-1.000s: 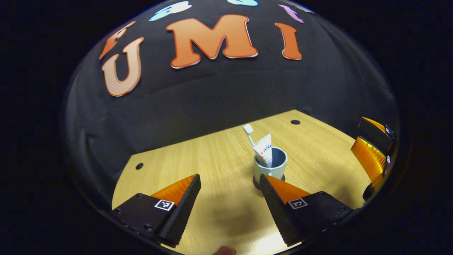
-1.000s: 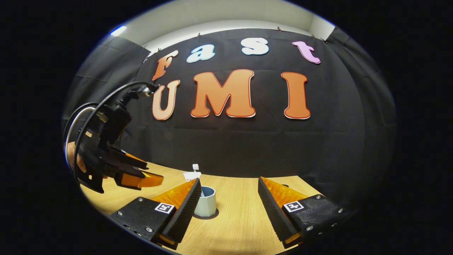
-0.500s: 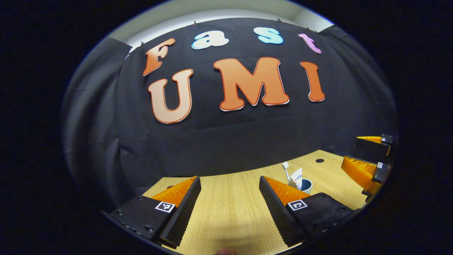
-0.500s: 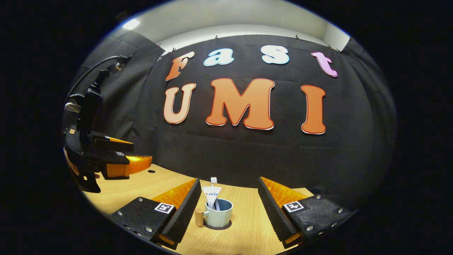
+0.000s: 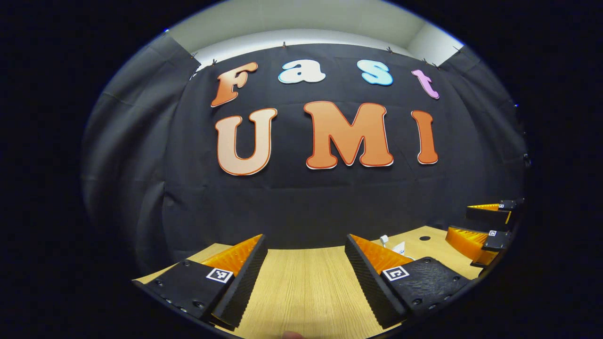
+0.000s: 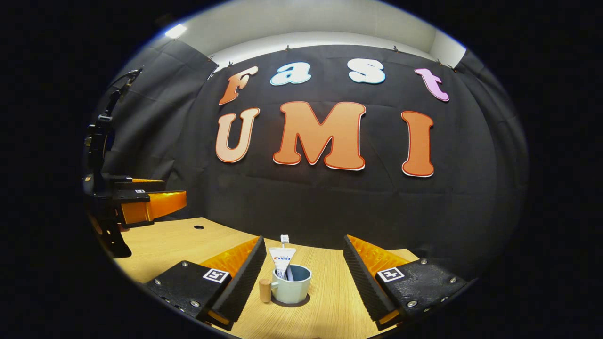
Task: Put the toothbrush and toothpaste on the desktop into the cup, then pick up the cup and place it on the coaster on the desktop.
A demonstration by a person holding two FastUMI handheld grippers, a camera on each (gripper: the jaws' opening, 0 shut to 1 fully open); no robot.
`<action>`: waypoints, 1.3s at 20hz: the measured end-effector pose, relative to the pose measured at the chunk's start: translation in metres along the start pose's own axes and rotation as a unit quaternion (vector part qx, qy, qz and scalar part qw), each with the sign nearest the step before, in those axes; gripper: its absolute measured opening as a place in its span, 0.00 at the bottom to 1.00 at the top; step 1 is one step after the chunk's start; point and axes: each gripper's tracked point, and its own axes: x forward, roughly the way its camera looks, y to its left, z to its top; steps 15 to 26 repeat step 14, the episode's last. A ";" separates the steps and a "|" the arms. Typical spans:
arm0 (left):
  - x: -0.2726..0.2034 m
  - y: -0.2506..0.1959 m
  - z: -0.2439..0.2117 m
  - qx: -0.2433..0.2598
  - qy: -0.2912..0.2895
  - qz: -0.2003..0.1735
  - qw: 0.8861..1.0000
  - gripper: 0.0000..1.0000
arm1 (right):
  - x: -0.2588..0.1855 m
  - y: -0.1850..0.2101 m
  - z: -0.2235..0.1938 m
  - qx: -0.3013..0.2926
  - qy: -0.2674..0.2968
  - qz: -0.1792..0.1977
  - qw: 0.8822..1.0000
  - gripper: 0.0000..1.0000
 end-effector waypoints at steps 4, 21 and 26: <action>0.002 -0.005 -0.005 0.000 0.003 -0.005 1.000 0.99 | -0.005 -0.005 -0.004 0.000 0.005 -0.002 1.000 0.98; 0.022 -0.056 -0.007 -0.044 -0.011 -0.042 0.998 0.99 | -0.029 -0.049 -0.008 -0.002 0.013 -0.043 0.999 0.98; 0.022 -0.056 -0.007 -0.044 -0.011 -0.042 0.998 0.99 | -0.029 -0.049 -0.008 -0.002 0.013 -0.043 0.999 0.98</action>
